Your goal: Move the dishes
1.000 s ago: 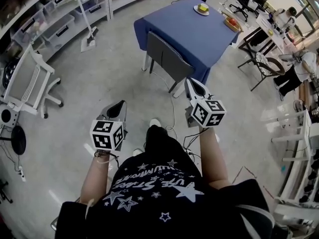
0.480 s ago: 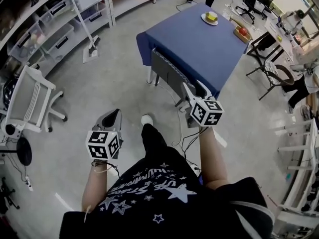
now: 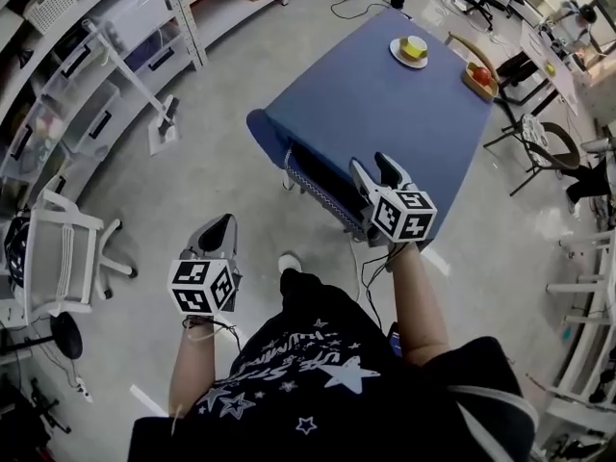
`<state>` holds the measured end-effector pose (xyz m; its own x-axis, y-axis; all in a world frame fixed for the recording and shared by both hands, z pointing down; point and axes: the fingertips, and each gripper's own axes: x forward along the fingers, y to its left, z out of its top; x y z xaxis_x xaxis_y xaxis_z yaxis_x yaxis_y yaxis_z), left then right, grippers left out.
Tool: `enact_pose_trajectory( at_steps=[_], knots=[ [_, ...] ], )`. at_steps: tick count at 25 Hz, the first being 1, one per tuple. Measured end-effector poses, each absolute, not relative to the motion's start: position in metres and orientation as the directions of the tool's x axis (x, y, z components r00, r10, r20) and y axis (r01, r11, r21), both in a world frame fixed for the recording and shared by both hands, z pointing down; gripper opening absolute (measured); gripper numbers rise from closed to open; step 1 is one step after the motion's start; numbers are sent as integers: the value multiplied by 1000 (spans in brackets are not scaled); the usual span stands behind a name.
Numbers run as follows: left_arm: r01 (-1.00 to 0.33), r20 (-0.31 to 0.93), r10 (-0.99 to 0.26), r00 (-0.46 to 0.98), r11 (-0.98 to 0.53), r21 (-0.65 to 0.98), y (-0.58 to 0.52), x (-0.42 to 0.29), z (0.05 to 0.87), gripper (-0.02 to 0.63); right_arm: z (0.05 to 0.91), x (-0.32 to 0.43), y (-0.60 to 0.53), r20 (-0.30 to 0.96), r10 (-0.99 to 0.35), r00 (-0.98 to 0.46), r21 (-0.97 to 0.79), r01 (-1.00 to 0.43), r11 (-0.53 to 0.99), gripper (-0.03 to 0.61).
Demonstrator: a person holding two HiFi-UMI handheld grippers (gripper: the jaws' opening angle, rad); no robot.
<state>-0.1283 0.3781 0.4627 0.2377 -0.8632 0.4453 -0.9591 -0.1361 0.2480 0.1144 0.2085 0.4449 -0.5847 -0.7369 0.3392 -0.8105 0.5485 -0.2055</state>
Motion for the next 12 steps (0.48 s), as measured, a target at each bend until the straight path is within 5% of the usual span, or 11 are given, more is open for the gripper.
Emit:
enact_pose_trajectory(
  at_steps=[12],
  knots=[
    [-950,496,-815,299,-205,237,219,-140,465,20,451,131,67,354,-807,-472,-218,-881,420,206]
  ],
)
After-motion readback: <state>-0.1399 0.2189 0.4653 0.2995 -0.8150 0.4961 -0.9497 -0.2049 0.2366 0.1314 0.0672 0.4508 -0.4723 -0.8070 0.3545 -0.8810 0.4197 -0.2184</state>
